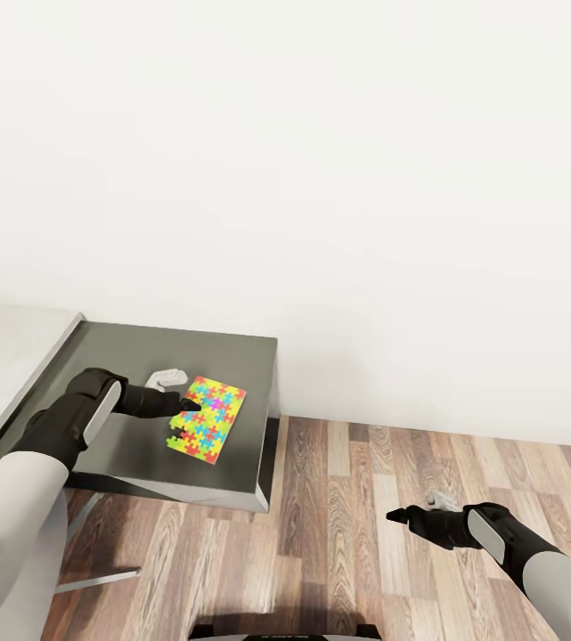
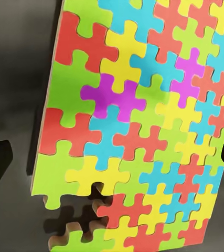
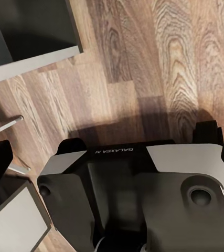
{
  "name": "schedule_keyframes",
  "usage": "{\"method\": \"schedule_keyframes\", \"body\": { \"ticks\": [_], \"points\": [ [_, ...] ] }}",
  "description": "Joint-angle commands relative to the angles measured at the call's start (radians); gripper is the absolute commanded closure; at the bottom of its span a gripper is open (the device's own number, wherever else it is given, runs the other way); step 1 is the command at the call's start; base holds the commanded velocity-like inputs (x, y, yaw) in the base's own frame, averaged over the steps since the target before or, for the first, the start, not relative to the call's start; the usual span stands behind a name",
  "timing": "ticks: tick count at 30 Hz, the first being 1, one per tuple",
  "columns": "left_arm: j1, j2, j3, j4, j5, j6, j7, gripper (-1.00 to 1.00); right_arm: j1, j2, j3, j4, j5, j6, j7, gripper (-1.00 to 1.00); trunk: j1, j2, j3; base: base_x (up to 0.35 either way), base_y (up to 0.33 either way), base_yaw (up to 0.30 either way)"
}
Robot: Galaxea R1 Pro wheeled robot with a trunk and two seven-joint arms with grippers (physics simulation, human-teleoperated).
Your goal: Put all the toys in the child's room - the three board games (two on the bed and one on the table), the two jigsaw puzzles on the table, and the tennis ball on the table - inside the toy box on the table in the child's room.
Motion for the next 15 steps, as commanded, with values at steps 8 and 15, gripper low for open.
{"method": "schedule_keyframes", "body": {
  "ticks": [8,15],
  "points": [
    [-0.001,0.001,-0.003,-0.001,0.009,0.006,0.004,-1.0,-0.001,-0.001,0.003,-0.001,-0.002,0.004,0.002,-1.0,0.001,-0.002,0.002,0.0,-0.051,-0.149],
    [-0.001,0.001,-0.003,-0.001,0.009,0.005,0.004,-1.0,-0.001,-0.001,0.003,-0.001,-0.002,0.004,0.002,-1.0,0.001,-0.002,0.004,0.0,-0.042,-0.098]
  ]
}}
